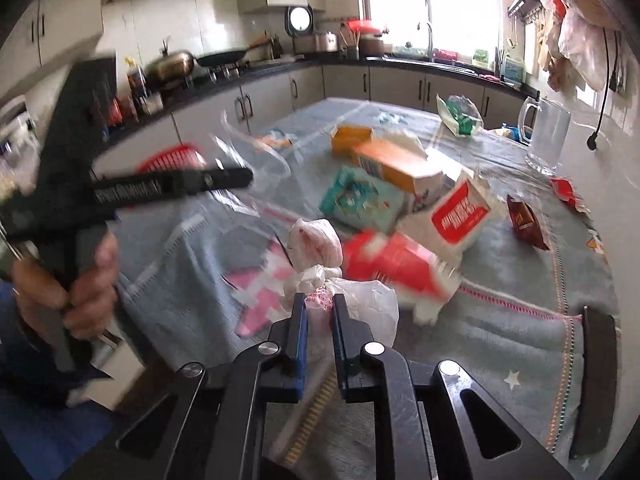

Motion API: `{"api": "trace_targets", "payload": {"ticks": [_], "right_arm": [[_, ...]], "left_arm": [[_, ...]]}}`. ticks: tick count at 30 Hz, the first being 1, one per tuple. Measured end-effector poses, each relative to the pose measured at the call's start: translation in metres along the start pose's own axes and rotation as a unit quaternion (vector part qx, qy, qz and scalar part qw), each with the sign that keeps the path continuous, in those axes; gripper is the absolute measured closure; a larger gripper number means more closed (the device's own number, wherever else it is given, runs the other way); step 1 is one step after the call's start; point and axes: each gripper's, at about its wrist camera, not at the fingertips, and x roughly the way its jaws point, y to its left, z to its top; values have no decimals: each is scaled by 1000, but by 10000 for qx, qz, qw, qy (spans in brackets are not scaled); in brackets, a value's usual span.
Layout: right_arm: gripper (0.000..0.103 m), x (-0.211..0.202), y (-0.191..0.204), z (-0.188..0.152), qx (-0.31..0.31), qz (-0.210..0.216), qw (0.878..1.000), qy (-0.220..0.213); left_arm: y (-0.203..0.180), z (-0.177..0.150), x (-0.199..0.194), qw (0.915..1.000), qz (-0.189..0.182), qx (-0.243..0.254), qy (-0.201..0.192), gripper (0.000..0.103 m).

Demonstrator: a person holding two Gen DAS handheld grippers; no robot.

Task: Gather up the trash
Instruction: 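Carry both items over the red basket and open both tools to drop them, then return to the table and grasp the red-and-white carton with the right tool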

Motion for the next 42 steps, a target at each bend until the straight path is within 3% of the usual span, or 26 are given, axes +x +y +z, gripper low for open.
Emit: {"api": "trace_targets", "payload": {"ticks": [7, 14, 24, 29, 34, 36, 37, 42], "right_arm": [[90, -8, 4, 37, 234, 466, 9979, -372], [90, 30, 23, 79, 538, 1197, 9912, -167], [90, 113, 114, 153, 483, 2262, 9724, 322], [90, 161, 165, 176, 399, 2644, 9619, 571], [86, 207, 191, 186, 496, 2641, 9599, 800], [80, 221, 193, 190, 599, 2654, 9582, 883], [79, 226, 192, 190, 672, 2711, 9558, 914], [79, 221, 176, 193, 752, 2674, 9572, 817]], "left_arm": [[18, 13, -22, 9994, 188, -71, -281, 64], [70, 30, -58, 9956, 667, -322, -575, 64], [197, 38, -108, 9736, 1883, -1057, -737, 64], [245, 39, -103, 9665, 2134, -1321, -538, 64], [273, 40, -85, 9625, 2212, -1532, -355, 61], [282, 37, -83, 9607, 2209, -1648, -335, 46], [284, 36, -83, 9598, 2205, -1703, -351, 45], [280, 32, -88, 9594, 2196, -1713, -451, 43]]}}
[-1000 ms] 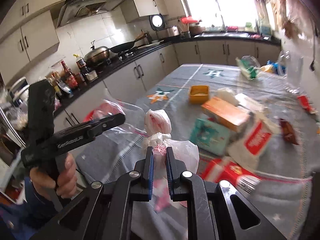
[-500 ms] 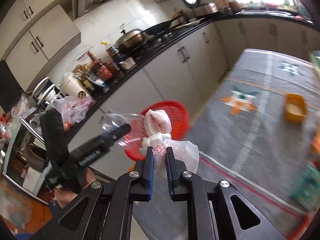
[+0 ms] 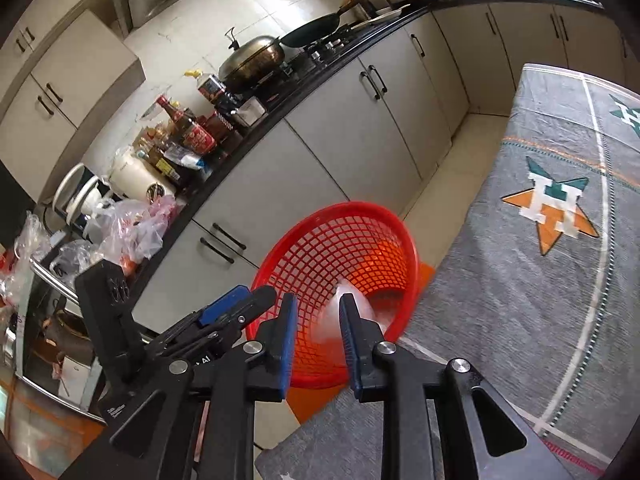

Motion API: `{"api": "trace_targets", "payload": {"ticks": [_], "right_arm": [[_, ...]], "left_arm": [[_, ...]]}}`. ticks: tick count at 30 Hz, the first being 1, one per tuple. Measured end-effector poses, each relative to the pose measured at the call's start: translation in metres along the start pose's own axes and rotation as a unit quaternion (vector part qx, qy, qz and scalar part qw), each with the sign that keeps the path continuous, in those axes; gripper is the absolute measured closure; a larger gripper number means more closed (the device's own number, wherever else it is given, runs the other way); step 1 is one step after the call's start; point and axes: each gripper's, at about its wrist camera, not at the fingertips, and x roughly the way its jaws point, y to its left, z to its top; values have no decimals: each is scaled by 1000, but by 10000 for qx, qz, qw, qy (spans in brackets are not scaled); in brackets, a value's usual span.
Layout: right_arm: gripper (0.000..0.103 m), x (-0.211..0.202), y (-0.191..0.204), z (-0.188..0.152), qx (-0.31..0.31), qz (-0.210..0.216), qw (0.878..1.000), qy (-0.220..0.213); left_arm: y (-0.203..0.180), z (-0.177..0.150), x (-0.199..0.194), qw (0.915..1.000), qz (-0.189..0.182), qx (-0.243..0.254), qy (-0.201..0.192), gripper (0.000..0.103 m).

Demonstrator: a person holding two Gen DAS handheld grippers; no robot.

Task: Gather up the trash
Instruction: 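Return to the table and grasp the red-and-white carton with the right tool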

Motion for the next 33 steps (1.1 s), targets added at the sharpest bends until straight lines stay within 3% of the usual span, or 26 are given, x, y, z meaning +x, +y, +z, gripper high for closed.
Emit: {"api": "trace_targets", "payload": {"ticks": [5, 9, 12, 17, 22, 26, 30, 33], "right_arm": [[79, -30, 0, -6, -81, 80, 9998, -182], [68, -69, -6, -26, -186, 34, 9989, -421], [68, -110, -15, -49, -389, -243, 9962, -738], [65, -180, -47, -86, -237, -670, 9888, -1313], [65, -238, -87, -134, 222, -1191, 9782, -1687], [64, -275, -117, -169, 633, -1504, 9698, -1812], [56, -300, -147, -191, 1008, -1727, 9621, -1855], [55, -315, -176, -202, 1358, -1779, 9550, -1947]], "left_arm": [[-6, -7, -11, 9999, -49, 73, -130, 40], [-11, -11, -14, 9994, 167, 129, -272, 39], [-22, -17, -19, 9994, -229, 127, -224, 39], [-72, -41, -26, 9962, -579, 618, -202, 39], [-146, -77, -34, 9840, -1214, 1303, -43, 36], [-204, -108, -34, 9672, -1712, 1867, 205, 35], [-244, -128, -24, 9534, -2048, 2131, 601, 35], [-265, -139, -16, 9457, -2122, 2336, 774, 34]]}}
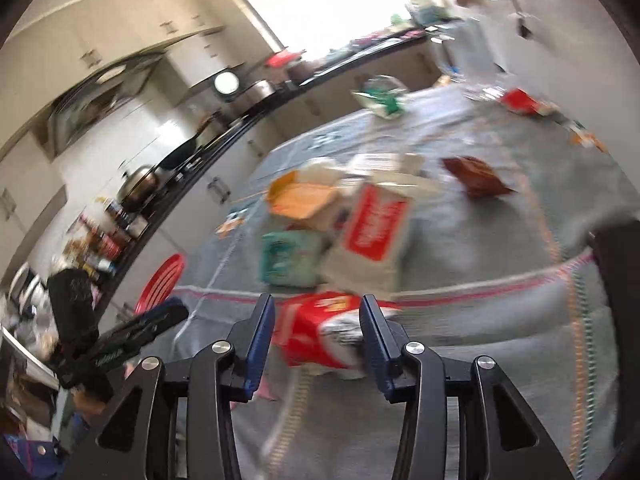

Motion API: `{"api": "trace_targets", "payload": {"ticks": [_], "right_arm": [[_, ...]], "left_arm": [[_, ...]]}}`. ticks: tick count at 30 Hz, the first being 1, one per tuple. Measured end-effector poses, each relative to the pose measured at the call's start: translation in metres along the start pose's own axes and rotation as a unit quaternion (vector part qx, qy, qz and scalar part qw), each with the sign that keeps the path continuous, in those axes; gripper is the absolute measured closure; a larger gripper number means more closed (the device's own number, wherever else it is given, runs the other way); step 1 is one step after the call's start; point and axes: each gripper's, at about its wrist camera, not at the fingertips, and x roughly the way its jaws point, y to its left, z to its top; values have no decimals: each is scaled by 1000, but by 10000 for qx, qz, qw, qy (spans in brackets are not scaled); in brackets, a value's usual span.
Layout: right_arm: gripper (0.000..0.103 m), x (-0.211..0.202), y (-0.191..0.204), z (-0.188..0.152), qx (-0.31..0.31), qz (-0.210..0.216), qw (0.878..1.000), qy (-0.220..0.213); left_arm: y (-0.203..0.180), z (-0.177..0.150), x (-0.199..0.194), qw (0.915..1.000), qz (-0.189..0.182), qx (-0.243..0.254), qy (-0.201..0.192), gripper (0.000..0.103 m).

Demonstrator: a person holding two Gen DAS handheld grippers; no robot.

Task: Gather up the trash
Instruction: 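Return to the table and grasp the red-and-white carton with the right tool, then grasp the teal tissue pack with the left tool while the right tool holds the carton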

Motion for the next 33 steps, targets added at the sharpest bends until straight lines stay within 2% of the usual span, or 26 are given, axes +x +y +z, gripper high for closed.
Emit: {"api": "trace_targets", "payload": {"ticks": [3, 6, 14, 15, 18, 19, 23, 27, 31, 33], "right_arm": [[54, 8, -25, 4, 383, 148, 9991, 89], [47, 21, -38, 3, 738, 427, 9958, 333], [46, 45, -25, -9, 806, 1008, 9883, 808], [48, 48, -23, -10, 774, 1035, 9879, 855], [85, 55, -8, -17, 600, 1203, 9862, 971], [89, 55, -2, -18, 491, 1243, 9864, 962], [95, 43, 10, -17, 160, 1352, 9880, 732], [96, 21, 12, -13, -10, 1416, 9892, 373], [96, 0, 5, -9, -18, 1390, 9903, 60], [96, -6, 0, -9, 15, 1359, 9907, -21]], "left_arm": [[-8, 2, 15, 9995, -182, -33, 237, 34], [-11, 3, 22, 9992, -236, -82, 320, 34], [-8, 3, 27, 9991, -144, -82, 393, 34], [-8, 3, 27, 9991, -129, -72, 396, 34], [-6, 4, 28, 9989, -134, -93, 428, 34], [-5, 5, 28, 9988, -143, -109, 446, 34], [0, 15, 29, 9988, -102, -161, 461, 34], [3, 34, 41, 9974, -275, -225, 622, 30], [9, 55, 67, 9957, -370, -368, 769, 28], [14, 64, 84, 9932, -570, -591, 830, 28]]}}
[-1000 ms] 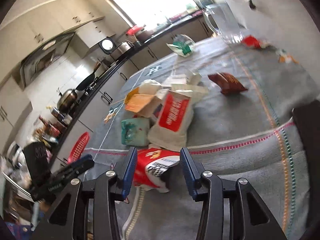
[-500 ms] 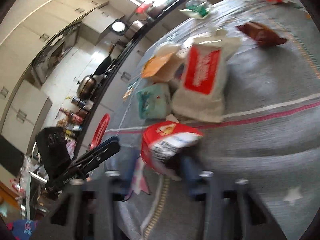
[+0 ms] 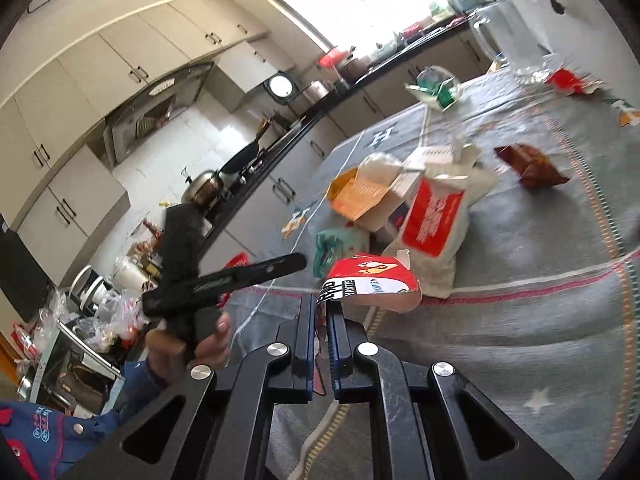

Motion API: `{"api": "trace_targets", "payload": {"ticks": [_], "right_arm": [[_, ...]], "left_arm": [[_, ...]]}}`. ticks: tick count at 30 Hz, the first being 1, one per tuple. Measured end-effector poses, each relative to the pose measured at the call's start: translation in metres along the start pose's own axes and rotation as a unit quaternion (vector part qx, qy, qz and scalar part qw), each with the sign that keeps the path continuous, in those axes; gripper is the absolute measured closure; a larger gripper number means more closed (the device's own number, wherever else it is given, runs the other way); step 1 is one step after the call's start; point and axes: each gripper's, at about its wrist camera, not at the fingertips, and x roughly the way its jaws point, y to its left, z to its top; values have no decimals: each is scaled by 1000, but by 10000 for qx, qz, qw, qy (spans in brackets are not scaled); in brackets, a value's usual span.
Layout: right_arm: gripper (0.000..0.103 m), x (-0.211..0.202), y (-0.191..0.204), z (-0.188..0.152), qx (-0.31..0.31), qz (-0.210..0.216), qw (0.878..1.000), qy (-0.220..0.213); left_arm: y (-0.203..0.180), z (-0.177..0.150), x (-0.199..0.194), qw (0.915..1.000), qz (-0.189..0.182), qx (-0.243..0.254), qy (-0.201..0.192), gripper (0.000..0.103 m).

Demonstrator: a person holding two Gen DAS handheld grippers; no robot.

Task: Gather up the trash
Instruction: 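Grasp the teal tissue pack with the left tool while the right tool holds the carton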

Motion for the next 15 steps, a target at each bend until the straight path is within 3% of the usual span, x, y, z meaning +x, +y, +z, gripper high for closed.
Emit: {"api": "trace_targets", "payload": {"ticks": [2, 5, 11, 15], "right_arm": [[96, -6, -4, 0, 54, 2, 10000, -61], [96, -10, -8, -1, 142, 6, 9998, -101], [96, -18, -19, 2, 241, 24, 9996, -163], [96, -22, -23, 4, 278, 22, 9993, -240]], "left_arm": [[6, 8, 15, 9998, 38, -180, 69, 28], [6, 9, 22, 9992, -233, -287, 145, 28], [-36, -17, 6, 9969, -548, 545, 145, 29], [-79, -48, -13, 9874, -773, 1365, 217, 29]]}}
